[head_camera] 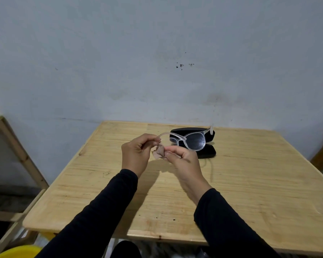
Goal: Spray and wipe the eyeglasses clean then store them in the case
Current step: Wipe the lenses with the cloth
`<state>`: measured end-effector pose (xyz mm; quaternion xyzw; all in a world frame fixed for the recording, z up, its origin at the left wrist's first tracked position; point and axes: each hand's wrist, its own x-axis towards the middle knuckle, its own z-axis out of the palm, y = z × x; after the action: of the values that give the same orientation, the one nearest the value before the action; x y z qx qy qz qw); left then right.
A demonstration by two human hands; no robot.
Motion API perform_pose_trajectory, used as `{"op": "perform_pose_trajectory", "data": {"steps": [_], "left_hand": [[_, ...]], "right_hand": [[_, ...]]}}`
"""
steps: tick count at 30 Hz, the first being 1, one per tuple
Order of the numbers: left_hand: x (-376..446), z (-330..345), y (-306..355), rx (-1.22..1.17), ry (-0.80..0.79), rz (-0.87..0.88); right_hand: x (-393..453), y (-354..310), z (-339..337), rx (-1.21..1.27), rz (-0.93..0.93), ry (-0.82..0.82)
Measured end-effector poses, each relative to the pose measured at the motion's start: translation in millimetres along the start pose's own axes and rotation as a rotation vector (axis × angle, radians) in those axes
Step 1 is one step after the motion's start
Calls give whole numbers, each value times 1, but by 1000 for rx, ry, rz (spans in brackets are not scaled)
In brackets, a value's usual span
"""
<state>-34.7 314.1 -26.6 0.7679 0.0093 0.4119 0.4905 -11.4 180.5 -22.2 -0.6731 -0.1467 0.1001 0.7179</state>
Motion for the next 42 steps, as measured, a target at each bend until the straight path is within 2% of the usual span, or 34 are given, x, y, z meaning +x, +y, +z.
{"op": "perform_pose_trajectory", "data": {"steps": [8,14,22,27,33,37,42], "left_hand": [[1,-24,-6,44,53,-34],[9,-56,-10,75,141,-103],[0,-114,-30,295,190,-86],[-18,-131,-45,356,115,-176],[-30,-134,-58,522,3,-61],[-36,-137,-59,651,-75,88],[-39,-140,-58,650,-99,57]], "right_hand": [[1,4,8,-75,-24,-70],[0,13,-3,-41,67,39],[2,38,-26,-12,131,161],[-4,38,-23,113,167,186],[-6,36,-19,168,177,198],[-8,34,-20,189,168,199],[-7,32,-21,192,179,213]]}}
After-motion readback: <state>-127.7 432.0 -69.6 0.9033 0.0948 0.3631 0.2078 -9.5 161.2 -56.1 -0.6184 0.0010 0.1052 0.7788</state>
